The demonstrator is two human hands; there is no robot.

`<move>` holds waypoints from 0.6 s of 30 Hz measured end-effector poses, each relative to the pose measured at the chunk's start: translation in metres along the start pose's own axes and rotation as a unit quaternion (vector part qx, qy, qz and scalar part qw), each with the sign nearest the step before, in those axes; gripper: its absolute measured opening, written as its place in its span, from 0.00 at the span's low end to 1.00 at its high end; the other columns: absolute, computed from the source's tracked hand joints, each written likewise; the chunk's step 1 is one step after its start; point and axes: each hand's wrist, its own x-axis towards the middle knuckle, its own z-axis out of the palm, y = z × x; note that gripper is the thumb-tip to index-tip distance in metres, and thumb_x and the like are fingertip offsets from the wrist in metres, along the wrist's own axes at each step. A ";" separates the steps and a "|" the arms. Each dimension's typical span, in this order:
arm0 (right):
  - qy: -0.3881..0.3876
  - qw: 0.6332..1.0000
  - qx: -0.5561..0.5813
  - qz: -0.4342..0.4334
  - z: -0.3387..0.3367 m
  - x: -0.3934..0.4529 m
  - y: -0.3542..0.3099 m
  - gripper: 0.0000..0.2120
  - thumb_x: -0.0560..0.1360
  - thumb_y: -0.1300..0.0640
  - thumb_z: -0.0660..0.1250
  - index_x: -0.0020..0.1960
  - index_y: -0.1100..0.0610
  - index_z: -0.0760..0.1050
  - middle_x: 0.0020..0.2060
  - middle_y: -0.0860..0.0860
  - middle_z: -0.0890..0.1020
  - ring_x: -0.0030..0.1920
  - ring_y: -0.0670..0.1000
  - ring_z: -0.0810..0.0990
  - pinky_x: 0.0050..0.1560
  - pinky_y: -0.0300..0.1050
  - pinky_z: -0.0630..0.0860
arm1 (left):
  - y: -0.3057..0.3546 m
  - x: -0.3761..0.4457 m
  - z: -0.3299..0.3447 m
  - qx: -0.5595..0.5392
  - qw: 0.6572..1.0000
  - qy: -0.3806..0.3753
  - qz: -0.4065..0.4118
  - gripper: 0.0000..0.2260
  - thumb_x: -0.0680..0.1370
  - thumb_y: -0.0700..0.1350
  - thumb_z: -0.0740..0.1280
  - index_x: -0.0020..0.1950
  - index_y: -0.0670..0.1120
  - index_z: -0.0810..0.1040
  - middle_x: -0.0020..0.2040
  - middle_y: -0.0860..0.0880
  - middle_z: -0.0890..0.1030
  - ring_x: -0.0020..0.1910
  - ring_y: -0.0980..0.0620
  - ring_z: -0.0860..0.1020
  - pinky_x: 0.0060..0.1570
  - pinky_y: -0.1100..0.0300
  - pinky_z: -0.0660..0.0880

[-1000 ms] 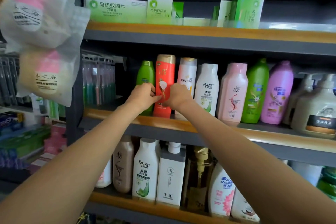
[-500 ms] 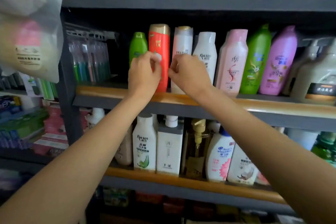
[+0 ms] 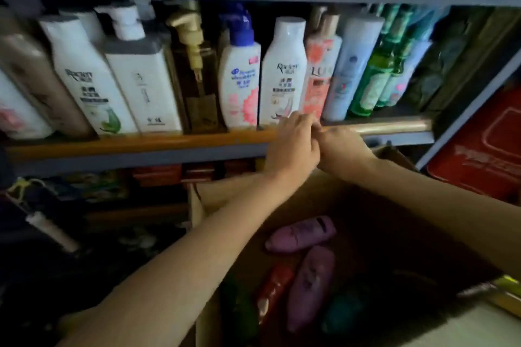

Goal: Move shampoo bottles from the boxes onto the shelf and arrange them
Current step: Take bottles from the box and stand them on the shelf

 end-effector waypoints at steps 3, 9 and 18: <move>-0.090 0.995 -0.008 -0.048 0.053 -0.035 -0.002 0.18 0.78 0.54 0.58 0.65 0.60 0.69 0.57 0.58 0.78 0.56 0.59 0.78 0.52 0.49 0.73 | -0.016 -0.051 0.042 0.069 0.996 -0.048 0.033 0.14 0.68 0.38 0.56 0.47 0.41 0.77 0.45 0.42 0.78 0.48 0.41 0.76 0.47 0.52 0.73; -0.274 0.938 -0.046 -0.208 0.159 -0.086 -0.031 0.15 0.77 0.57 0.60 0.62 0.60 0.73 0.60 0.57 0.77 0.59 0.58 0.76 0.56 0.51 0.73 | -0.059 -0.140 0.076 0.182 0.963 -0.198 -0.022 0.10 0.66 0.39 0.65 0.46 0.43 0.79 0.43 0.46 0.79 0.44 0.44 0.78 0.39 0.53 0.76; -0.247 0.903 -0.085 -0.341 0.282 -0.080 -0.084 0.15 0.60 0.48 0.75 0.45 0.51 0.84 0.42 0.45 0.84 0.39 0.49 0.82 0.37 0.41 0.76 | -0.100 -0.226 0.081 0.264 0.900 -0.315 -0.147 0.16 0.76 0.44 0.59 0.63 0.43 0.71 0.62 0.43 0.73 0.62 0.42 0.69 0.57 0.53 0.67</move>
